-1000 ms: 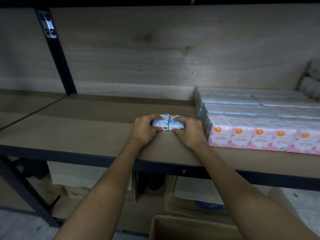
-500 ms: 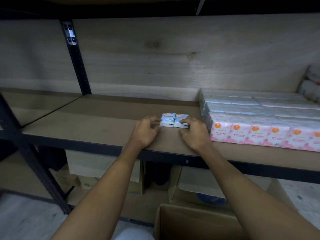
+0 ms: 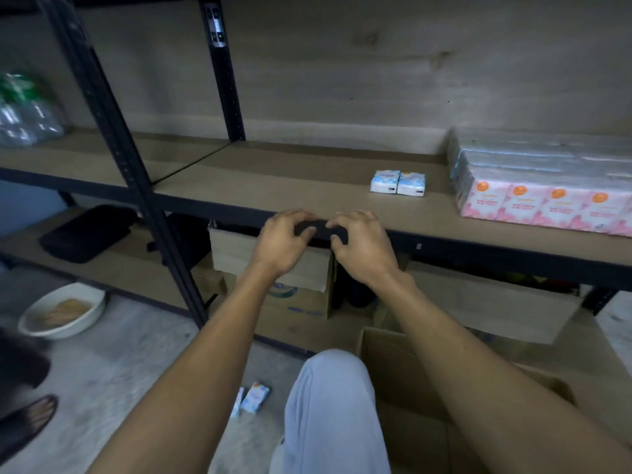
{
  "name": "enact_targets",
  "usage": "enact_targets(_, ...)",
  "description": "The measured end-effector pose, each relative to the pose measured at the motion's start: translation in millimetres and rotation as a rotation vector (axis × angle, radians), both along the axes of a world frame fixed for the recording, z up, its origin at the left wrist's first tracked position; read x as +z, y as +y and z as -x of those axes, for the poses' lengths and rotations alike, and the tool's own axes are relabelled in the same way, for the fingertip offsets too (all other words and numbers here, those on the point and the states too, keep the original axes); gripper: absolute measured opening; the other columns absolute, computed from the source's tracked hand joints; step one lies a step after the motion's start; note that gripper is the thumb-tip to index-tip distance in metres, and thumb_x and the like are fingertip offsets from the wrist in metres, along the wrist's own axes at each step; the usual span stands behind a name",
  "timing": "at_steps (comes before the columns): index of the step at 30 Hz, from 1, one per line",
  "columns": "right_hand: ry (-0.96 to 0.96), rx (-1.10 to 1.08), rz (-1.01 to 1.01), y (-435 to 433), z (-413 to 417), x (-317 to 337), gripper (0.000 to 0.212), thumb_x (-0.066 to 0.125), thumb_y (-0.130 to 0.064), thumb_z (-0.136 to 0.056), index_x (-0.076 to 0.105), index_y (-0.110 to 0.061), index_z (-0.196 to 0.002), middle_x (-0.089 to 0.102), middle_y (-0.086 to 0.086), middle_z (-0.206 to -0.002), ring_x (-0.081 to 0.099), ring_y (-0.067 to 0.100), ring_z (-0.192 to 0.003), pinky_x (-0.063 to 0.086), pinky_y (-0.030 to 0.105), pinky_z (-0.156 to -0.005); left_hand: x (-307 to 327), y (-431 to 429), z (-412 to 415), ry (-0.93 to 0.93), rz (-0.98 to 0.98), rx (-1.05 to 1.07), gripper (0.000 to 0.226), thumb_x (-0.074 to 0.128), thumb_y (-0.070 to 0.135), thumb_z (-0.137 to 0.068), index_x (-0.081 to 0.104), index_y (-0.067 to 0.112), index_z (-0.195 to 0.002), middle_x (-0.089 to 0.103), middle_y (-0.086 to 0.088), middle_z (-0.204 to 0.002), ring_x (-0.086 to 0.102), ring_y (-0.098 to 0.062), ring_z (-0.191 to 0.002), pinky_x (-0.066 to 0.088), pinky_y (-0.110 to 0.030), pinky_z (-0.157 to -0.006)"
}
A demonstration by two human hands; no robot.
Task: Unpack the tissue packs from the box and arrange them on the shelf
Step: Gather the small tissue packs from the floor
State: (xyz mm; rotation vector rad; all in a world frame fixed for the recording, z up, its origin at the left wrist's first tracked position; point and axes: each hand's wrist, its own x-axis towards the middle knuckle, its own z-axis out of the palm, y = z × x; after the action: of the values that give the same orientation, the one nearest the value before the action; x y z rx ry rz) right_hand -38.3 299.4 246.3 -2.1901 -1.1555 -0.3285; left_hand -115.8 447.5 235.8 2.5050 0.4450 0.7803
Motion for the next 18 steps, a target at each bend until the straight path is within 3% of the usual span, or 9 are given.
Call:
enact_targets(5, 0.037, 0.142, 0.055, 34.1, 50.3, -35.4, 0.031, 0.06, -0.008, -0.082, 0.069, -0.012, -0.112, 0.063, 0.008, -0.125, 0.047, 0.024, -0.122, 0.034, 0.03, -0.106, -33.6, 25.3, 58.8, 0.089, 0.104, 0.108, 0.03, 0.057, 0.023, -0.094, 0.064, 0.018, -0.123, 0.058, 0.001, -0.133, 0.049, -0.014, -0.126, 0.028, -0.012, -0.096)
enact_targets(9, 0.138, 0.204, 0.165, 66.0, 79.4, -73.3, 0.031, 0.061, -0.011, -0.082, 0.068, -0.015, -0.112, 0.065, 0.007, -0.119, 0.052, 0.026, -0.115, 0.039, 0.029, -0.098, -69.1, 50.8, 97.0, 0.156, 0.16, 0.201, 0.03, 0.058, 0.028, -0.092, 0.065, 0.023, -0.121, 0.061, 0.0, -0.129, 0.059, -0.019, -0.111, 0.041, -0.023, -0.094)
enact_targets(16, 0.4, 0.228, 0.387, 122.4, 119.0, -158.6, 0.031, 0.062, -0.016, -0.084, 0.066, -0.023, -0.114, 0.065, 0.006, -0.119, 0.058, 0.024, -0.113, 0.048, 0.032, -0.094, -144.8, 86.7, 145.2, 0.265, 0.308, 0.334, 0.03, 0.06, 0.024, -0.092, 0.065, 0.019, -0.121, 0.067, -0.006, -0.118, 0.061, -0.021, -0.105, 0.036, -0.018, -0.08)
enact_targets(18, 0.462, 0.222, 0.423, 133.3, 128.5, -184.8, 0.031, 0.061, -0.015, -0.083, 0.066, -0.023, -0.112, 0.066, 0.006, -0.118, 0.06, 0.024, -0.111, 0.049, 0.032, -0.093, -170.4, 95.9, 154.3, 0.3, 0.361, 0.344, 0.031, 0.06, 0.026, -0.092, 0.064, 0.021, -0.122, 0.067, -0.005, -0.117, 0.061, -0.02, -0.105, 0.039, -0.019, -0.083)
